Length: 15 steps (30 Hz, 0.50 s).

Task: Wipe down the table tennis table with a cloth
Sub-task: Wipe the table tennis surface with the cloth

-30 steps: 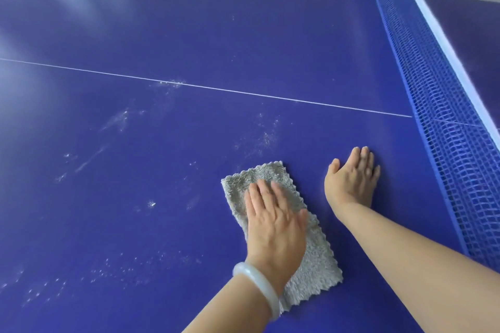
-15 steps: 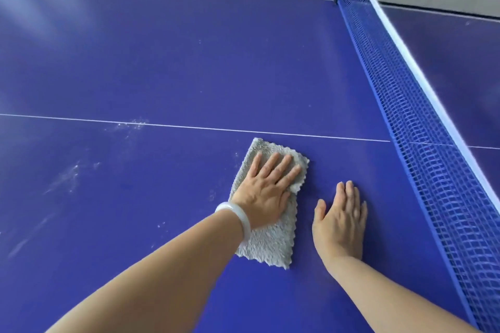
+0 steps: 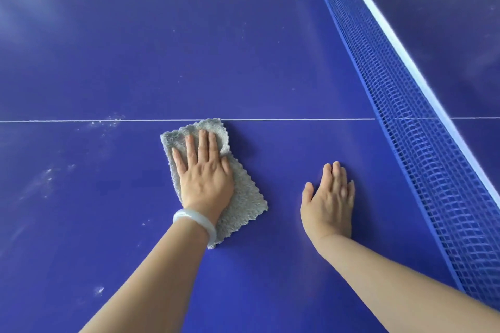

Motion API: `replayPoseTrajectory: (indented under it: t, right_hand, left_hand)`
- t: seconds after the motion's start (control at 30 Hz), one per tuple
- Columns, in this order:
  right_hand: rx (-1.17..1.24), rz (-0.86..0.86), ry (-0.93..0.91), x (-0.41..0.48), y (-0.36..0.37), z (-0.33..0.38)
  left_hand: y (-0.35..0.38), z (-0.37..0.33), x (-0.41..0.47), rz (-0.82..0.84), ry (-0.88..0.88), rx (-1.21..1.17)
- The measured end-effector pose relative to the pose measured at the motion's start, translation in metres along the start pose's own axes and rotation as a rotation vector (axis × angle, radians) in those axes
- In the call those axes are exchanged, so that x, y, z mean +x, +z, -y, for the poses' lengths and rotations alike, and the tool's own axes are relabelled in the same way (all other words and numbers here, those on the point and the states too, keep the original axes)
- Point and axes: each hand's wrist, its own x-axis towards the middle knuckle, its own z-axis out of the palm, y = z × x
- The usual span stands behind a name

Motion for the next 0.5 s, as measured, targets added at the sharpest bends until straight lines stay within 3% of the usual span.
replayPoseTrajectory:
  t: [0.07,0.13,0.23,0.3,0.5]
  right_hand:
    - [0.003,0.018,-0.003,0.0,-0.002,0.0]
    - [0.018,0.026,-0.007,0.001,-0.005,0.0]
    - [0.019,0.031,-0.02,0.0,-0.006,0.002]
    - [0.023,0.034,-0.03,0.0,-0.005,0.001]
    - [0.047,0.029,-0.013,0.0,-0.005,0.001]
  left_hand:
    - [0.005,-0.032,-0.026,0.022,0.11,-0.042]
    - [0.013,-0.061,-0.058,0.06,0.345,-0.055]
    - [0.01,-0.053,-0.086,0.121,0.557,-0.004]
    - [0.003,-0.019,-0.098,0.085,0.57,0.018]
    - [-0.011,0.056,-0.173,0.021,0.303,-0.039]
